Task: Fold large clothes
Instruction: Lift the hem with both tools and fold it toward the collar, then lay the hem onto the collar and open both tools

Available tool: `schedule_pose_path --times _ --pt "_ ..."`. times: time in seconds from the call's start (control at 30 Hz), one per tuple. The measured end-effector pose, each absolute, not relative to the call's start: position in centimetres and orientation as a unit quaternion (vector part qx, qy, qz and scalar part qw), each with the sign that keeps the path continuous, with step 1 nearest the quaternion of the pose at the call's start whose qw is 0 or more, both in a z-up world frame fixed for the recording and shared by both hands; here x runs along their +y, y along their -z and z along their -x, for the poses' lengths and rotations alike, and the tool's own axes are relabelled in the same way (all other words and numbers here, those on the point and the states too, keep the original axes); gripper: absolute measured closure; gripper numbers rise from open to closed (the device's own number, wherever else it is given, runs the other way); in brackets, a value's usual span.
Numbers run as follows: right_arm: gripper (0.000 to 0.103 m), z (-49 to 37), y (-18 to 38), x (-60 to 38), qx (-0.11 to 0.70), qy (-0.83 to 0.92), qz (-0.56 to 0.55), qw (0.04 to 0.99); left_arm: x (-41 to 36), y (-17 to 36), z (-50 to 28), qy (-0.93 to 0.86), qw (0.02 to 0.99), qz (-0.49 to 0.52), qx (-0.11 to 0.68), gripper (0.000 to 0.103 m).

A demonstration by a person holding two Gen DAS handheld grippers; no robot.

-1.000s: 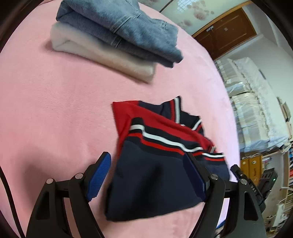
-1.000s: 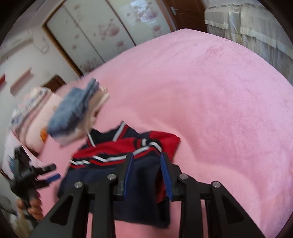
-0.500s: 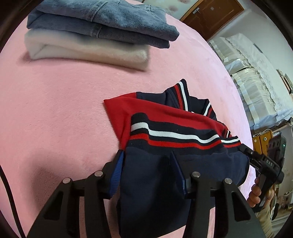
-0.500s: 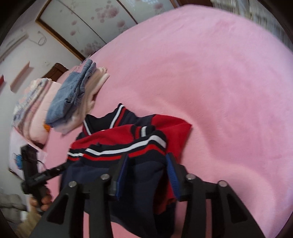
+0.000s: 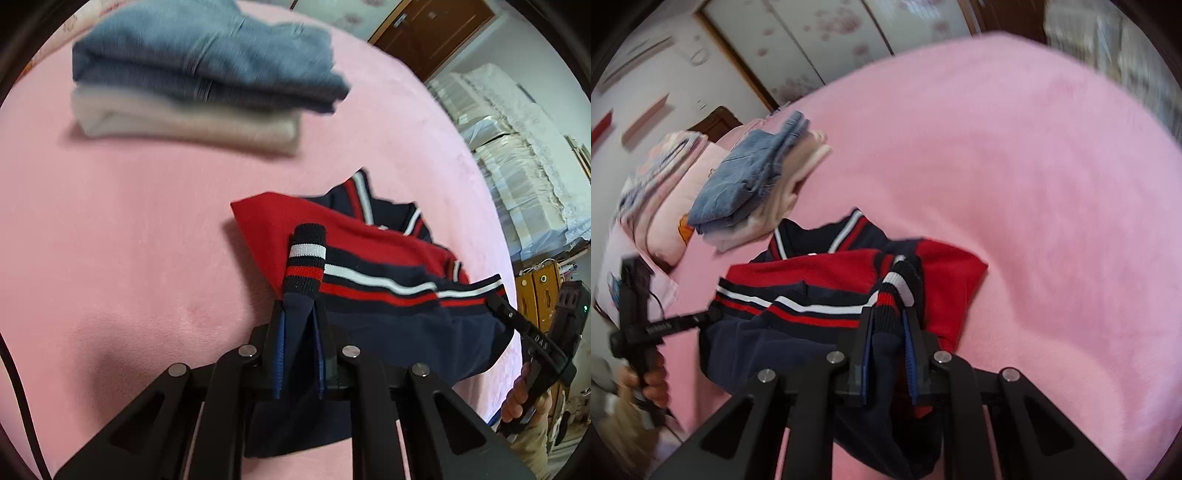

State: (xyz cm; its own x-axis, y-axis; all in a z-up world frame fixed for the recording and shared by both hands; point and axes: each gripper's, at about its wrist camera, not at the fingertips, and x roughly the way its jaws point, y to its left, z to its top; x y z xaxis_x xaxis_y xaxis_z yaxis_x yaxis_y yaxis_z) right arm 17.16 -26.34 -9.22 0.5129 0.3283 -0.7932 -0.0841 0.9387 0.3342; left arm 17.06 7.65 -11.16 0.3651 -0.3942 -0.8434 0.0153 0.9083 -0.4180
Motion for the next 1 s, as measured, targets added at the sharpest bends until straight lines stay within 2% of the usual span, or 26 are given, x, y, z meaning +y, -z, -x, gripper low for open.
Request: schedule_pose_path --times 0.2,0.33,0.77,0.8,0.83,0.9,0.97,1.0 --pt "0.090 -16.2 5.8 -25.2 0.421 -0.115 -0.081 0.896 7.0 9.3 -16.4 0.115 0.832 0.142 0.524 0.092" --pt "0.090 -16.8 5.7 -24.7 0.421 -0.119 -0.070 0.897 6.9 11.2 -16.8 0.096 0.814 0.125 0.559 0.092" --pt "0.090 -13.7 4.0 -24.1 0.376 -0.148 -0.051 0.913 6.9 10.1 -14.6 0.122 0.826 0.126 0.536 0.090" --pt "0.090 -13.6 3.9 -24.0 0.375 -0.147 -0.048 0.914 6.9 10.3 -15.0 0.123 0.824 0.131 0.537 0.086" --pt "0.090 -13.6 3.9 -24.0 0.376 -0.147 -0.047 0.914 7.0 10.5 -15.3 0.125 0.821 0.139 0.539 0.076" --pt "0.090 -13.8 4.1 -24.0 0.380 -0.145 -0.050 0.912 7.2 11.2 -16.4 0.130 0.810 0.156 0.550 0.063" --pt "0.090 -14.1 4.3 -24.1 0.385 -0.142 -0.055 0.910 6.9 11.9 -17.1 0.127 0.806 0.158 0.556 0.063" --pt "0.090 -14.3 4.4 -24.3 0.388 -0.141 -0.059 0.909 6.8 12.2 -17.4 0.129 0.804 0.159 0.558 0.073"
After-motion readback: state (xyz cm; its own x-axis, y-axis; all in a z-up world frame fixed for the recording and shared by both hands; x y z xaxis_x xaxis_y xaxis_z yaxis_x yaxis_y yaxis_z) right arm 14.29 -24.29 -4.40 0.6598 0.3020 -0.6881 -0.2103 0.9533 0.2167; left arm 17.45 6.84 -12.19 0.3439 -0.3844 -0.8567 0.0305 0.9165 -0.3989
